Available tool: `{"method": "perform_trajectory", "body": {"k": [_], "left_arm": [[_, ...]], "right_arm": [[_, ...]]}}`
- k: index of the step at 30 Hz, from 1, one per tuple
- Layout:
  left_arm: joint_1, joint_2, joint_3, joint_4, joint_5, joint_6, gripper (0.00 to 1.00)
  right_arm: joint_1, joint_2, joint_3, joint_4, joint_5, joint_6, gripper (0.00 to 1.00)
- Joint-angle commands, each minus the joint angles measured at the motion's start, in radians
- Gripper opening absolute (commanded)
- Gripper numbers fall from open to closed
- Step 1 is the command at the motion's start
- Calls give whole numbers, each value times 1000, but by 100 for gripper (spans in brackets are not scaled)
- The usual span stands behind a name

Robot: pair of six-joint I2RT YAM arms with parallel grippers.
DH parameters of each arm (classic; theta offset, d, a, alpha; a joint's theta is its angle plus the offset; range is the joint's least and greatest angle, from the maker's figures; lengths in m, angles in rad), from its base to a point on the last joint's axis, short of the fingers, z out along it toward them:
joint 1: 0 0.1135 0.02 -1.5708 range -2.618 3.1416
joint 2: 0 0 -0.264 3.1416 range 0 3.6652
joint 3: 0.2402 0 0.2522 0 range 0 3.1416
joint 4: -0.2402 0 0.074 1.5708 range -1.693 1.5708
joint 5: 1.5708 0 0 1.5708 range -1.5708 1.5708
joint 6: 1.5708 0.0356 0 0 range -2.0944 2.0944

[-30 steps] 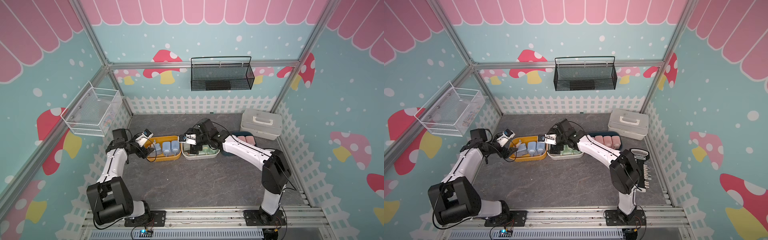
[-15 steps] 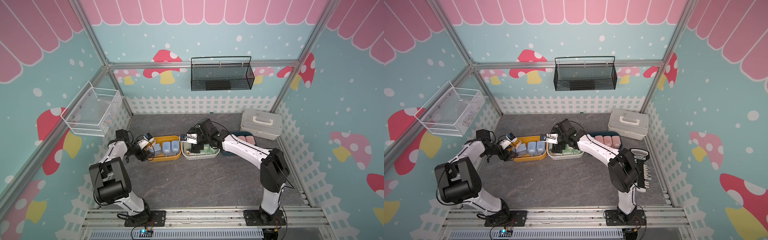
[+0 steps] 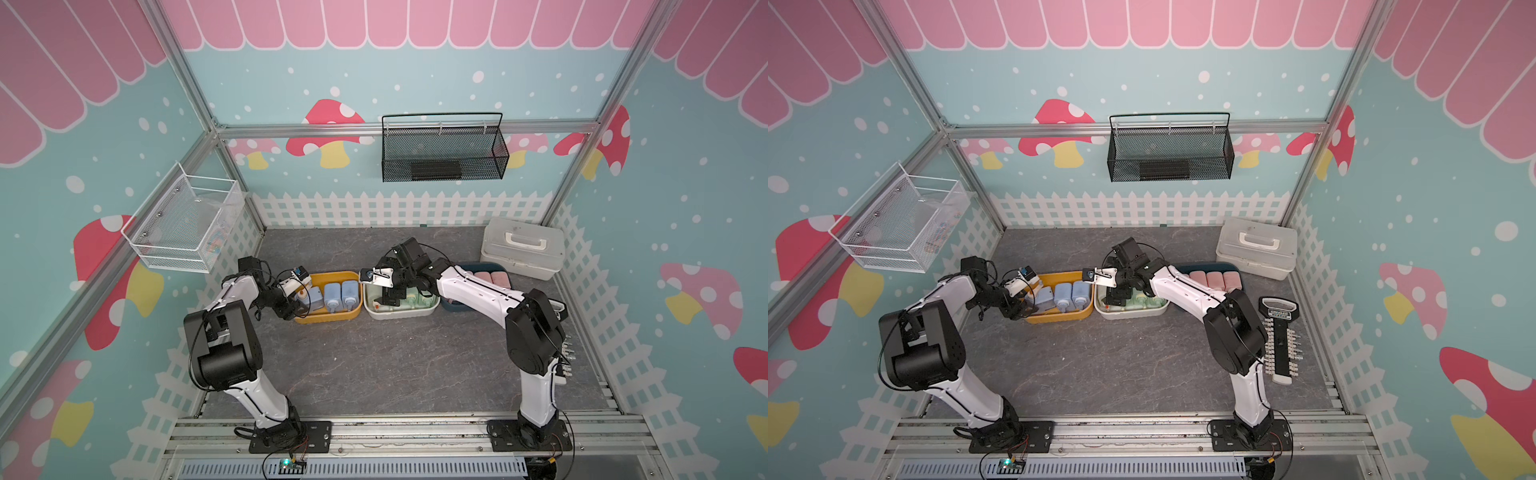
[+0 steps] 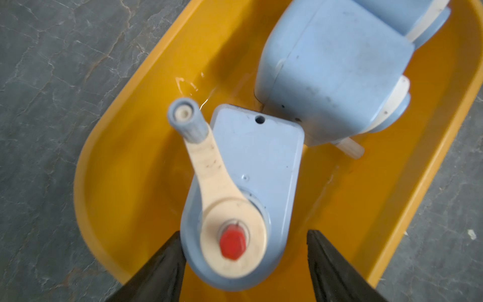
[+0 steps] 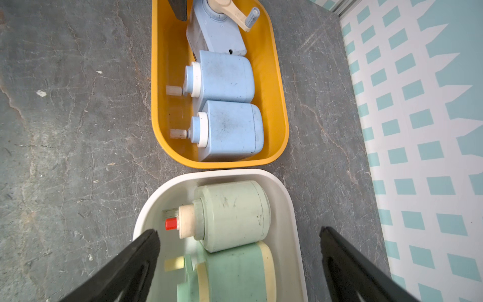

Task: Place the pencil sharpeners by color into the storage box
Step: Pick up the pencil sharpener from the storage box.

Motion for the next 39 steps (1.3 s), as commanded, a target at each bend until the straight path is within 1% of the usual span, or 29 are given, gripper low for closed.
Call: {"method": "perform_trajectory", "body": {"k": [1, 7, 12, 15, 18, 20, 22, 25, 27, 28, 29, 30, 32, 35, 37, 39], "left_arm": [[-23, 56, 40, 10, -31, 27, 74], [-26, 54, 35, 10, -25, 32, 68], [-27, 4, 33, 10, -27, 30, 54], [-45, -47, 42, 11, -61, 23, 36], [-70, -105, 45, 11, -107, 24, 20], [-81, -149, 46, 10, -117, 15, 11], [-98, -179, 56, 1, -142, -22, 0], [-161, -165, 154, -141, -249, -117, 0], [-198, -161, 211, -223, -249, -178, 0], [-212, -179, 201, -223, -235, -180, 0], [-227, -213, 168, -202, -207, -156, 0], [-244, -270, 116, -142, -190, -142, 0], [-278, -364, 25, -18, -197, -128, 0], [-344, -444, 15, -6, -209, -98, 0], [-369, -478, 16, -22, -139, -85, 0], [-401, -505, 4, -27, -102, -71, 0]], "right_arm": [[-7, 23, 33, -15, -25, 7, 96], [-8, 29, 37, -15, -26, 14, 96], [-8, 25, 41, -16, -39, 24, 96], [-8, 19, 36, -12, -41, 35, 96], [-8, 4, 21, 8, -52, 53, 96], [-7, -9, 2, 37, -67, 70, 96], [-7, -25, -17, 63, -79, 86, 96], [-8, -49, -48, 128, -75, 116, 96], [-9, -59, -69, 201, -58, 164, 96], [-9, -62, -84, 240, -53, 194, 96], [-9, -62, -103, 282, -60, 219, 95], [-8, -62, -131, 328, -77, 238, 95], [-10, -100, -171, 390, -108, 256, 95], [-23, -129, -201, 413, -205, 302, 97], [-34, -150, -246, 476, -288, 326, 95], [-33, -165, -271, 500, -305, 345, 94]]}}
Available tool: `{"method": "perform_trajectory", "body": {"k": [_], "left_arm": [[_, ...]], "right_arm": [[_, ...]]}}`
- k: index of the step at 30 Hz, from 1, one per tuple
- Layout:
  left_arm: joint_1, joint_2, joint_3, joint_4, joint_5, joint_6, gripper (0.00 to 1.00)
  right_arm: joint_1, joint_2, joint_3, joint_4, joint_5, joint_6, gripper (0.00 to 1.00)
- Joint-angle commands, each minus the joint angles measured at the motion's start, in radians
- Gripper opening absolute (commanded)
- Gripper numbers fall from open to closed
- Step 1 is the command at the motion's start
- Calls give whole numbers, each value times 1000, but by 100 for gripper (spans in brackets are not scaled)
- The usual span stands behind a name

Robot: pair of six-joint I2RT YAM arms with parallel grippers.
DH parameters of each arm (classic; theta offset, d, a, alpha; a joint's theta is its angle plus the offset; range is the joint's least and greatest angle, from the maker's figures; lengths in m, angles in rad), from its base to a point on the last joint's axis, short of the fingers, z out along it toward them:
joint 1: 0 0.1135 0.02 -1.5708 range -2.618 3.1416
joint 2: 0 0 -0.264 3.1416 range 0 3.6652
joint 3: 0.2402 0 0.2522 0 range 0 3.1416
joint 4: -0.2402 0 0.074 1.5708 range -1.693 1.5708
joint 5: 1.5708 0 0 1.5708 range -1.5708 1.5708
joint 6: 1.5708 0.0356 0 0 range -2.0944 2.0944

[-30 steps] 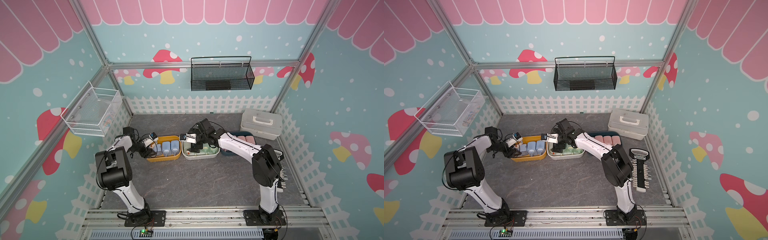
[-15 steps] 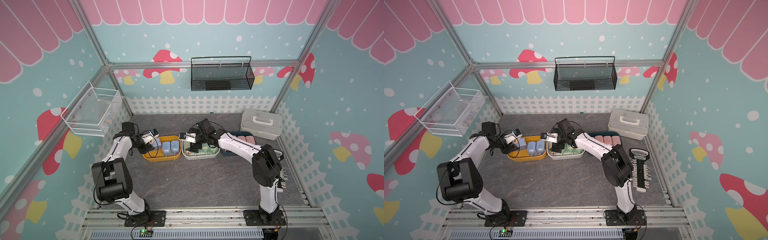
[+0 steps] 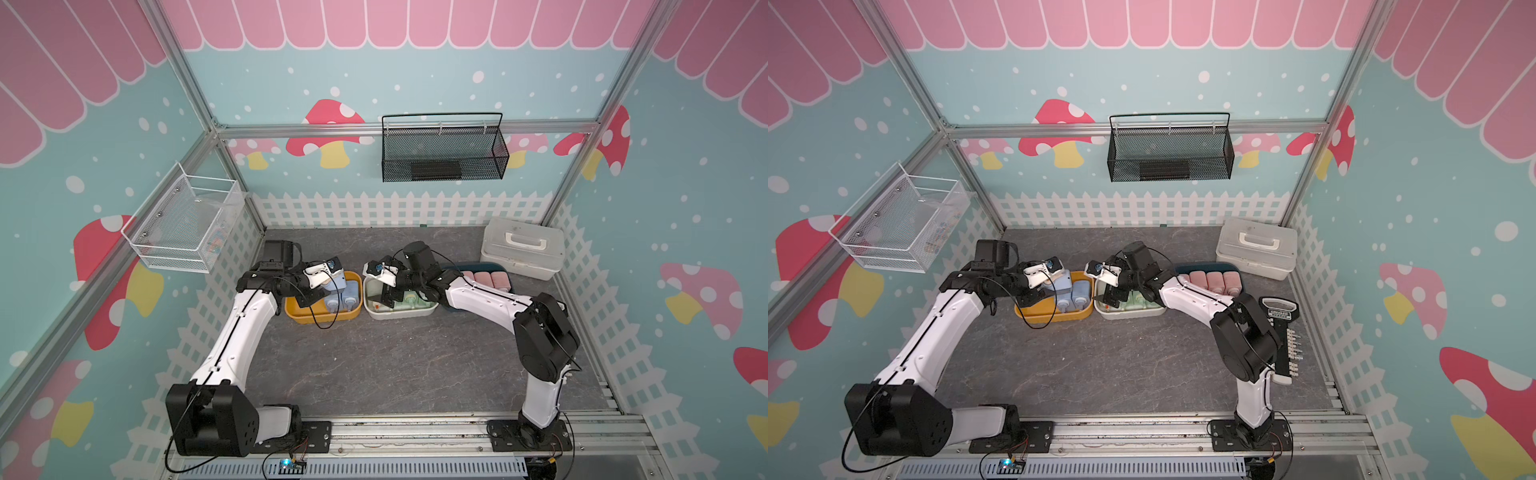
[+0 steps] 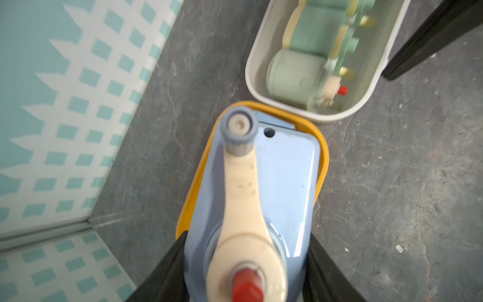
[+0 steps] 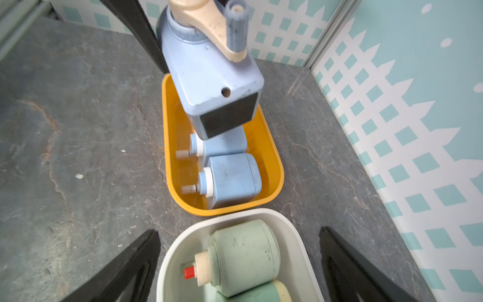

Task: Place the pencil sharpeners by color into the storage box
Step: Pick up the pencil sharpener from the storage box.

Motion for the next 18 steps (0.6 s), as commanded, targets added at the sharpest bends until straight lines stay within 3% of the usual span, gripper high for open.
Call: {"method": "perform_trajectory", "body": {"k": [1, 7, 11, 18], "left_arm": [[-42, -42, -13, 25, 87, 33, 0], [-130, -61, -20, 25, 131, 66, 0], [-140, -67, -16, 28, 224, 87, 0], [-145, -67, -8, 27, 245, 92, 0]], "right_arm": [[-9, -58, -32, 106, -101, 76, 93], [-6, -112, -134, 303, -203, 106, 90], [-5, -123, -157, 333, -269, 68, 87], [7, -116, -173, 296, -275, -8, 83]]}}
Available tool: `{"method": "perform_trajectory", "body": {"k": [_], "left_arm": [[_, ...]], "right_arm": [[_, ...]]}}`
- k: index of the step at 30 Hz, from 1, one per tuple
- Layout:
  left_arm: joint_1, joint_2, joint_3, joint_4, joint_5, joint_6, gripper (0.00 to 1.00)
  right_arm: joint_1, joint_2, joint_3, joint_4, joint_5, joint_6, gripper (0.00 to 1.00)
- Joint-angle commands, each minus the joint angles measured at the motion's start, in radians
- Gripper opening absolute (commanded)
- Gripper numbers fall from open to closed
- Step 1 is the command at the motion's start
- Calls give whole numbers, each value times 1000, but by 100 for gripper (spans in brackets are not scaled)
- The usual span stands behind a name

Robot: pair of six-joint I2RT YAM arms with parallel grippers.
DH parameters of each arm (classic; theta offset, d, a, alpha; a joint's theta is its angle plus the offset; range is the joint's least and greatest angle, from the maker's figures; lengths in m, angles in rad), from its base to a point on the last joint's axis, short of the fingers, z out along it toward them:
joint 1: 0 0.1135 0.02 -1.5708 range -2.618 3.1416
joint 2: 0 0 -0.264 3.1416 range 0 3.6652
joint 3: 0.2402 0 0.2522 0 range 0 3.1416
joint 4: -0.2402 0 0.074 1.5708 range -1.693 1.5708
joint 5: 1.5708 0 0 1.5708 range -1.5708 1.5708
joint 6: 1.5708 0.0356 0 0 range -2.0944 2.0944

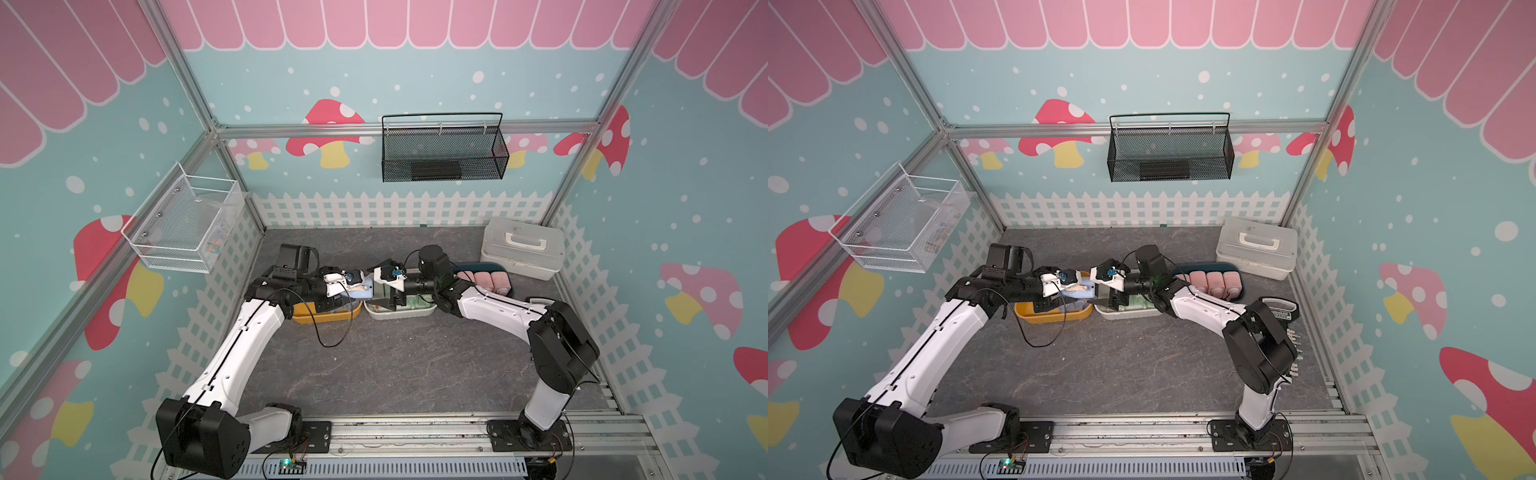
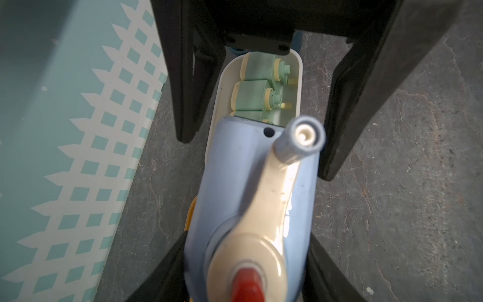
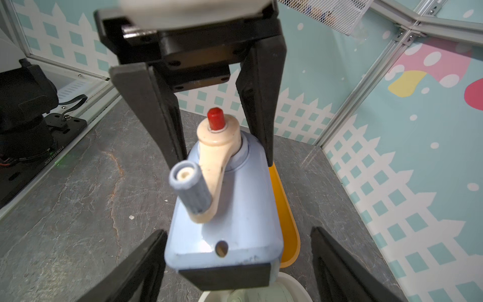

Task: Place the pencil sharpeners by color into the storage box
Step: Pick up the pencil sharpener from the storage box, then place the pencil sharpener in the storage box.

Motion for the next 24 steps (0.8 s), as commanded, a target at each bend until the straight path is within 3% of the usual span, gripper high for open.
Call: {"method": "perform_trajectory", "body": {"k": [1, 9, 10, 11, 12, 13, 14, 15, 16, 18, 19, 20, 21, 22, 24], "left_arm": [[-8, -20, 13, 20, 66, 22, 0], [-21, -14, 14, 27, 70, -1, 0], [-22, -16, 12, 36, 78, -12, 4], [-22, -21, 11, 49, 82, -29, 35], [-22, -29, 4, 72, 89, -70, 47], [-22, -41, -8, 99, 109, -118, 49], [-22, -60, -24, 118, 150, -154, 56], [-23, -83, -46, 158, 192, -198, 89], [-22, -119, -82, 221, 248, -280, 99], [-23, -191, -201, 515, 312, -554, 99], [-26, -224, -300, 742, 281, -796, 99], [-35, -245, -387, 973, 172, -1051, 99], [-39, -254, -437, 1112, 85, -1217, 99], [-40, -257, -452, 1148, 21, -1354, 99], [-41, -259, -374, 949, -69, -1520, 99]], "right_arm": [[14, -22, -14, 6, -18, -45, 80], [16, -22, -7, 19, -20, -72, 37], [16, -24, -10, 16, -15, -88, 30], [15, -29, -15, 14, -2, -116, 20], [16, -35, -22, 14, 16, -147, 11], [15, -44, -28, 11, 42, -187, 1], [11, -53, -32, 7, 71, -233, 0], [7, -61, -31, -4, 93, -276, 0], [3, -72, -28, -22, 107, -328, 0], [-8, -98, -43, -25, 121, -444, 0], [-14, -115, -62, 2, 130, -490, 0], [-19, -130, -76, 33, 144, -540, 0], [-24, -139, -94, 52, 156, -580, 0], [-27, -150, -112, 83, 178, -616, 0], [-28, -165, -171, 193, 226, -722, 0]]}}
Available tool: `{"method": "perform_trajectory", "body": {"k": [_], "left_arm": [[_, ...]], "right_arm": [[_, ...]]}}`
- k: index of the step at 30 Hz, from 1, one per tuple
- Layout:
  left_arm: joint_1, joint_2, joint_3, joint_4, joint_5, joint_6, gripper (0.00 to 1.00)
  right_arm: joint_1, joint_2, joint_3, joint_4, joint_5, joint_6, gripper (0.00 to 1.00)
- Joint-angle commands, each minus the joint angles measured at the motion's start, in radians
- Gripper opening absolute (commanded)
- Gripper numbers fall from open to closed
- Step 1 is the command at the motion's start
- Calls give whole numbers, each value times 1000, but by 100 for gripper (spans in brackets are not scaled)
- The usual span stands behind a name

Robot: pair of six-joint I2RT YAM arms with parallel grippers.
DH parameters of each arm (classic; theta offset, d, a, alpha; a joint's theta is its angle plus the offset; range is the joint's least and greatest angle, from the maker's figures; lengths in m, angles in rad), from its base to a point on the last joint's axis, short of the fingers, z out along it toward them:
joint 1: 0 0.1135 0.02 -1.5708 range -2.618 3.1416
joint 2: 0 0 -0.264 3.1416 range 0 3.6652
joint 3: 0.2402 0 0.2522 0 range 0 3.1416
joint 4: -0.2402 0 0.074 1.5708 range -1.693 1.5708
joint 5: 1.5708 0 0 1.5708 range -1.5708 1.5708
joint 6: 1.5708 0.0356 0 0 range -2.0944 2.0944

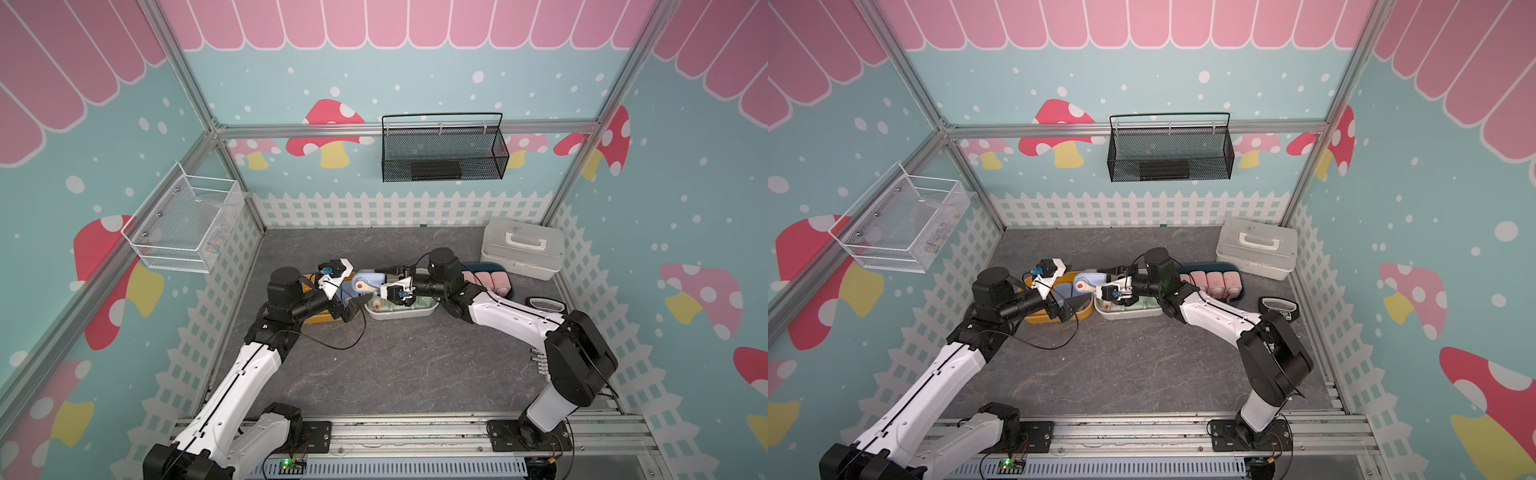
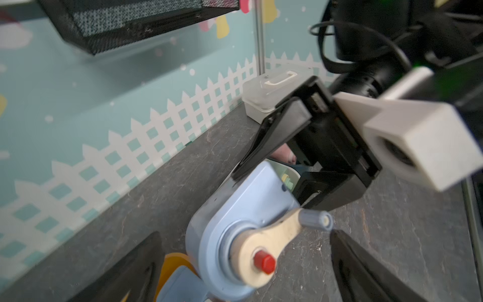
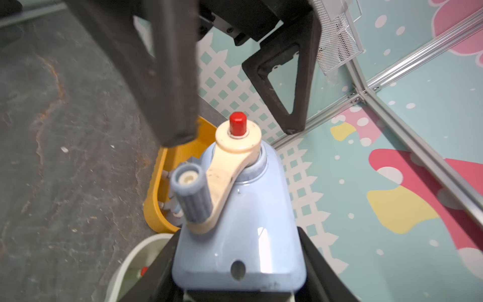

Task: Place the pencil sharpeners by color into the storage box
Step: Place the pencil sharpener in the storage box.

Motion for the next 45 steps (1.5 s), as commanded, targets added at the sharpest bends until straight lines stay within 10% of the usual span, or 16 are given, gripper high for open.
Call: {"method": "perform_trajectory", "body": {"k": [1, 7, 20, 35, 40, 42, 43, 44, 45], "left_arm": [[-3, 1, 106, 26, -179, -557, 99], [9, 23, 236, -307, -123, -857, 99], [-10, 139, 157, 140, 343, -1208, 95], [-82, 118, 191, 1, 534, -1069, 59], [-77, 148, 217, 5, 562, -1074, 16], [-65, 149, 262, -96, 536, -1014, 0], [-41, 148, 308, -234, 478, -935, 0], [-17, 146, 362, -422, 385, -847, 0], [5, 144, 430, -623, 222, -736, 0]], "right_arm": [[-5, -44, -95, 227, 100, -267, 0], [-5, -57, -174, 506, 154, -561, 0], [49, -147, -289, 813, -2, -550, 0], [52, -155, -295, 816, 5, -491, 0], [53, -153, -306, 816, 7, -497, 0], [52, -152, -306, 810, 33, -468, 32], [51, -151, -298, 791, 70, -414, 77], [47, -152, -285, 748, 111, -371, 97], [40, -155, -263, 663, 154, -332, 99]]}}
